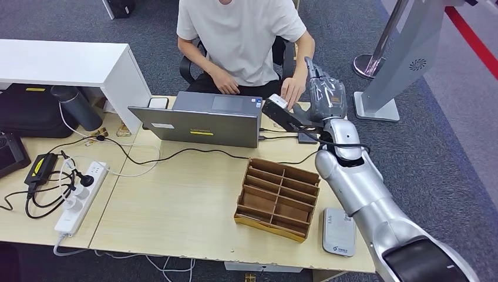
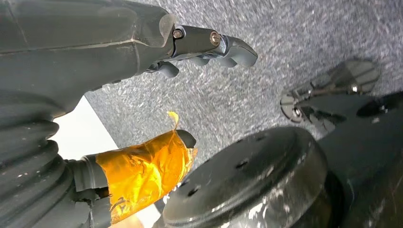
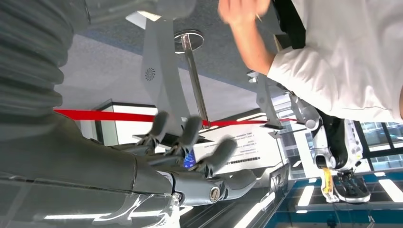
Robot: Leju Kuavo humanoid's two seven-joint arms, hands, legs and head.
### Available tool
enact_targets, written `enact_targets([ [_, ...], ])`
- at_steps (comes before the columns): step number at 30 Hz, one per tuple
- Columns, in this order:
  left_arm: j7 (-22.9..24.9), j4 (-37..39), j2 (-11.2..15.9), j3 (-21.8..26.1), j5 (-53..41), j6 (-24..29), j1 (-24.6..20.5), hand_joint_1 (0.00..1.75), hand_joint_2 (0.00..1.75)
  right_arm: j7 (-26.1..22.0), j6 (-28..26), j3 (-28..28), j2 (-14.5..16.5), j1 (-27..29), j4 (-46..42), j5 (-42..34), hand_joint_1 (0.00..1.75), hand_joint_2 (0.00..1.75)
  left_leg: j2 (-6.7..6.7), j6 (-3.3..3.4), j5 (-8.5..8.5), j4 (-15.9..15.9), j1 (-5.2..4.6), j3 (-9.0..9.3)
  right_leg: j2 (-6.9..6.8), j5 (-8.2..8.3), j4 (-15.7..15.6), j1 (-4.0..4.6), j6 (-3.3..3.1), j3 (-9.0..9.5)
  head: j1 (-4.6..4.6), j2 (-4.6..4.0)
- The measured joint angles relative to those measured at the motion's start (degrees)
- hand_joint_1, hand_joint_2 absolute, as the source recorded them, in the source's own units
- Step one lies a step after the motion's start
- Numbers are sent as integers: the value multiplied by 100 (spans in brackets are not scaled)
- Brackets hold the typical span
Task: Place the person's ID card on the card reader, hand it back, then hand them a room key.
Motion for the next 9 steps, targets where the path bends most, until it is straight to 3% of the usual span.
enact_targets([
  [9, 24, 0, -25, 0, -68, 240, -19, 0, 175, 327, 40, 9, -174, 32, 30, 436, 0, 175, 1, 0, 0, 3, -1, 1, 1, 0, -2, 0, 0, -2, 0, 0],
])
